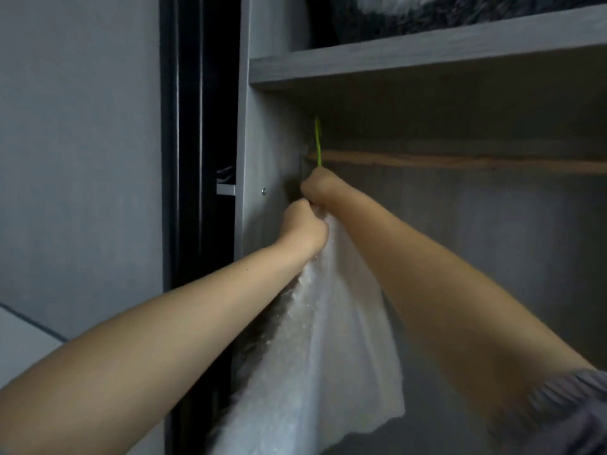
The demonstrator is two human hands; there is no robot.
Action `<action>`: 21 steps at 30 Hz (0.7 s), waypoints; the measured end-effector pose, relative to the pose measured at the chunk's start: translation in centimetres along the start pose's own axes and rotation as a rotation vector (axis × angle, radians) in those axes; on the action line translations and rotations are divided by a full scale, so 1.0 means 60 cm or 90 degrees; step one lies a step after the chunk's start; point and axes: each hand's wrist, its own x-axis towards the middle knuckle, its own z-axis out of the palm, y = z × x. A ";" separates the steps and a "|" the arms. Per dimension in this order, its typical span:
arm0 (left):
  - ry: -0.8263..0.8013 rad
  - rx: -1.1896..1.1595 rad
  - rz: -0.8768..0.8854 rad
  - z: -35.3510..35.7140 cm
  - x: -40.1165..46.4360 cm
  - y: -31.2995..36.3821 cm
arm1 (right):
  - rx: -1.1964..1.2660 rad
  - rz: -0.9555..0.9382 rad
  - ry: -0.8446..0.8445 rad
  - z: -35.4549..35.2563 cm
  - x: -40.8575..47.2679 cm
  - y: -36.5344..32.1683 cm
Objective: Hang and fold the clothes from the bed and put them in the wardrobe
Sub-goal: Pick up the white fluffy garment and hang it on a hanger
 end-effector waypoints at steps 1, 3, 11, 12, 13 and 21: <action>-0.015 0.059 0.000 0.008 0.012 -0.007 | -0.028 0.029 -0.007 0.006 0.010 0.005; -0.050 0.171 -0.002 0.021 0.026 -0.033 | -0.184 0.045 -0.033 0.028 0.025 0.026; -0.122 0.378 0.016 0.015 0.023 -0.109 | -0.227 -0.016 -0.036 0.081 0.049 0.071; -0.122 0.421 0.030 0.015 0.018 -0.109 | -0.117 -0.008 -0.024 0.069 0.048 0.080; -0.109 0.470 0.058 0.015 0.013 -0.108 | -0.034 -0.008 0.008 0.060 0.045 0.093; -0.025 0.591 0.408 0.079 -0.031 -0.061 | -0.301 0.044 0.232 -0.020 -0.059 0.276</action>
